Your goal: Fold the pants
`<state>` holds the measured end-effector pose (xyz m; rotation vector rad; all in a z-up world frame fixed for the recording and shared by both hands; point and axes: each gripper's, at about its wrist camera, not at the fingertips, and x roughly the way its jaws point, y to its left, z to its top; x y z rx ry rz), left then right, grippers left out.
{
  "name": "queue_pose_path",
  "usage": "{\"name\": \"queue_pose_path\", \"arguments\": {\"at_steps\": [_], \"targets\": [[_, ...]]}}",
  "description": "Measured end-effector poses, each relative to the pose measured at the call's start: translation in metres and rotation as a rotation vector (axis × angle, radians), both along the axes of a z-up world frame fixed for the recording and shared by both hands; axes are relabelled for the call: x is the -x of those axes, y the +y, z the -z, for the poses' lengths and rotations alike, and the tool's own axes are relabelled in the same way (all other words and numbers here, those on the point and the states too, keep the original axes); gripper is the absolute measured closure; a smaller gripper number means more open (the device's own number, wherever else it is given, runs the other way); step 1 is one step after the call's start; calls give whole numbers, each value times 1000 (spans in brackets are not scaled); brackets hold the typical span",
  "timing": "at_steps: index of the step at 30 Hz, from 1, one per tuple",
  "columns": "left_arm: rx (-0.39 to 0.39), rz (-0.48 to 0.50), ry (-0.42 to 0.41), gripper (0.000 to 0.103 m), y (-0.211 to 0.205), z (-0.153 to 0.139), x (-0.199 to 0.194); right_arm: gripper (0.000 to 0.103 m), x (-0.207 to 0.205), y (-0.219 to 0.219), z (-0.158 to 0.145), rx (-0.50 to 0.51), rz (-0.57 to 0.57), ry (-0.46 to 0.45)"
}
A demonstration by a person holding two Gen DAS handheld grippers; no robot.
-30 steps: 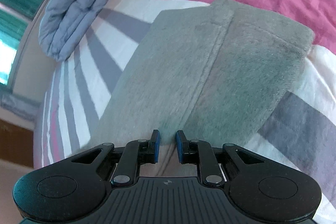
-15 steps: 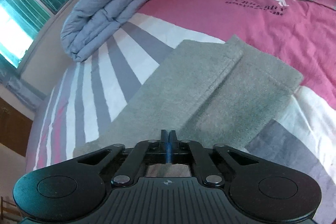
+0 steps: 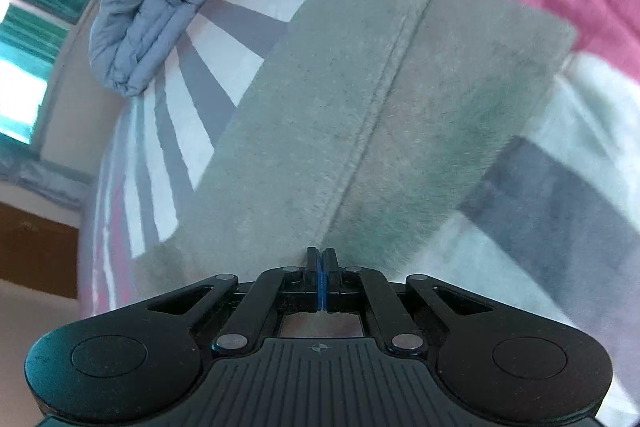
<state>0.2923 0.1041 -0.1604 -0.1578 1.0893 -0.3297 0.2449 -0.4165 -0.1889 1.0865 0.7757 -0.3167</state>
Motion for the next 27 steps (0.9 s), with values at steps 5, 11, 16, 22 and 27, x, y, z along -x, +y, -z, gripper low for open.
{"name": "queue_pose_path", "arguments": {"at_steps": [5,11,16,22,27], "targets": [[-1,2,7,76,-1,-1,-2,43,-10,-8,10,-78,27,-68],[-8,5,6,74,-3,0,-4,8,-1,-12,-4,-28,42,-138],[-10,6,4,74,-4,0,-3,11,-9,-10,1,-11,31,-132],[-13,5,4,74,-5,0,-3,88,-20,-8,9,-29,33,-108],[-14,9,5,74,-5,0,-4,94,-6,-10,-4,-20,58,-192]]}}
